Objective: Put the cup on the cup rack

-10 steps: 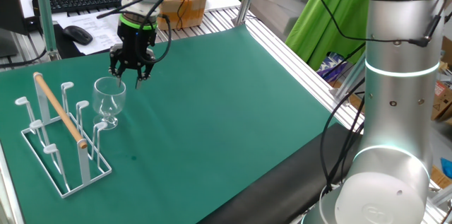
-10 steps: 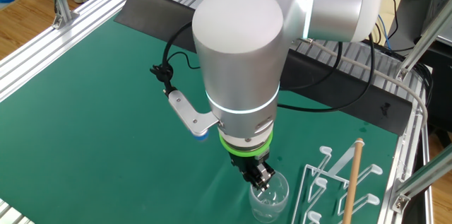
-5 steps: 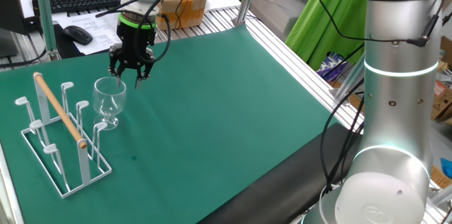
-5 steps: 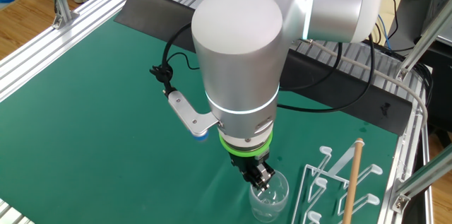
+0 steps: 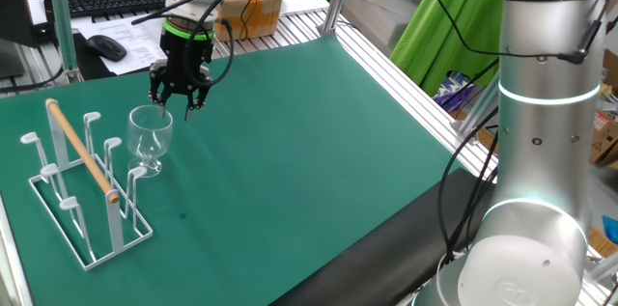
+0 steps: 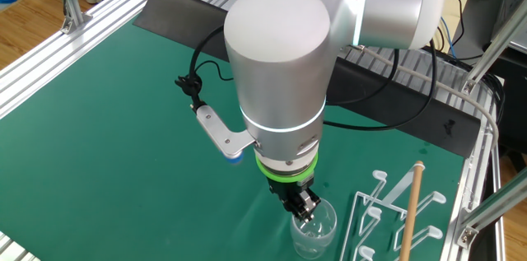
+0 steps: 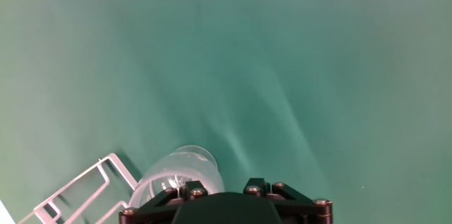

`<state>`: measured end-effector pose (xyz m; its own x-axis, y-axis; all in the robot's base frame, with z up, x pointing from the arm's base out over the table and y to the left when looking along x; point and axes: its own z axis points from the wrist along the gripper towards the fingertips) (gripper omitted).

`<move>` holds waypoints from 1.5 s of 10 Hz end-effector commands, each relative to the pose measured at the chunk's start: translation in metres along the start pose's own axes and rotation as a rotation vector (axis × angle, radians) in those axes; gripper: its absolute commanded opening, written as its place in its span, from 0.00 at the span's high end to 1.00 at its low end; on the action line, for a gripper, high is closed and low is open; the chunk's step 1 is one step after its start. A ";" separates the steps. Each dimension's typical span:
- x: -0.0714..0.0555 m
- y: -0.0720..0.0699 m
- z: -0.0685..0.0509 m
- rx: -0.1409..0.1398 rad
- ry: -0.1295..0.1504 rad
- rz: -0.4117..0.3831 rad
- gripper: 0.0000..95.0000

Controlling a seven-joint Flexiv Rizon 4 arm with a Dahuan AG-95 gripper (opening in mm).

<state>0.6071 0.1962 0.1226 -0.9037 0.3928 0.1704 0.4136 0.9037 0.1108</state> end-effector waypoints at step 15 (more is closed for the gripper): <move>-0.014 -0.002 -0.014 0.008 0.046 -0.048 0.60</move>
<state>0.6228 0.1877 0.1337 -0.9156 0.3381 0.2177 0.3674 0.9234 0.1113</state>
